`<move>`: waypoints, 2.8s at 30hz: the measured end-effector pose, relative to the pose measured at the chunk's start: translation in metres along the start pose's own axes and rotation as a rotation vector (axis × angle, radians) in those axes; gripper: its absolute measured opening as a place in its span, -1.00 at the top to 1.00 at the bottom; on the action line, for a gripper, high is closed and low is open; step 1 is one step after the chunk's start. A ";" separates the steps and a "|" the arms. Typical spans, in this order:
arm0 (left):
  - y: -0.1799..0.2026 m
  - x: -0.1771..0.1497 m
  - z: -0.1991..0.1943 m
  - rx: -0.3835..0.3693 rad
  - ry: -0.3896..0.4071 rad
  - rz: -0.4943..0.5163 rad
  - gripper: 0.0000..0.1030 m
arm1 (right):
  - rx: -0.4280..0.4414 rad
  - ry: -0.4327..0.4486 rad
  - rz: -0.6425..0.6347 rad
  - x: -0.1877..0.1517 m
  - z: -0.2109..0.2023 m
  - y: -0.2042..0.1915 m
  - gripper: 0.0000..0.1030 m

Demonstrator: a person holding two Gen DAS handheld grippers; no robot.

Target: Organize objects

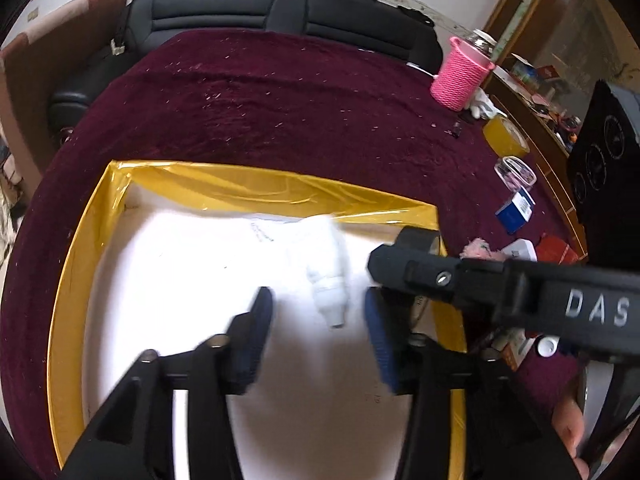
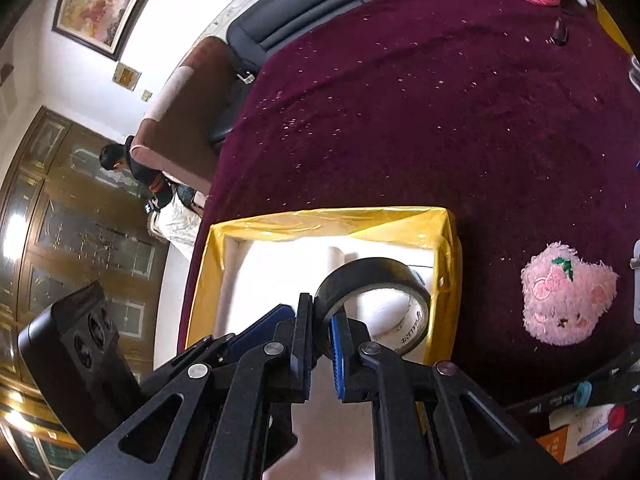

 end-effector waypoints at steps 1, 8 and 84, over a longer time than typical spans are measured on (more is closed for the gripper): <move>-0.003 -0.001 0.000 -0.001 -0.002 -0.015 -0.13 | 0.017 -0.006 0.016 0.001 0.001 0.002 0.75; -0.024 -0.024 -0.016 -0.028 0.020 -0.168 -0.37 | 0.045 0.025 0.044 0.005 -0.014 0.008 -0.08; 0.011 -0.065 -0.034 0.382 0.027 -0.072 -0.57 | -0.215 0.242 -0.397 -0.159 -0.317 -0.058 -1.00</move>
Point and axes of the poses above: each gripper's, at about its wrist camera, not at the fingertips, and z roughly the way its jaws point, y to its right, x to its top, the point moved 8 cm from there along z, roughly the way its jaws point, and after that the axes turned 4 degrees about -y, right-handed, at the moved point
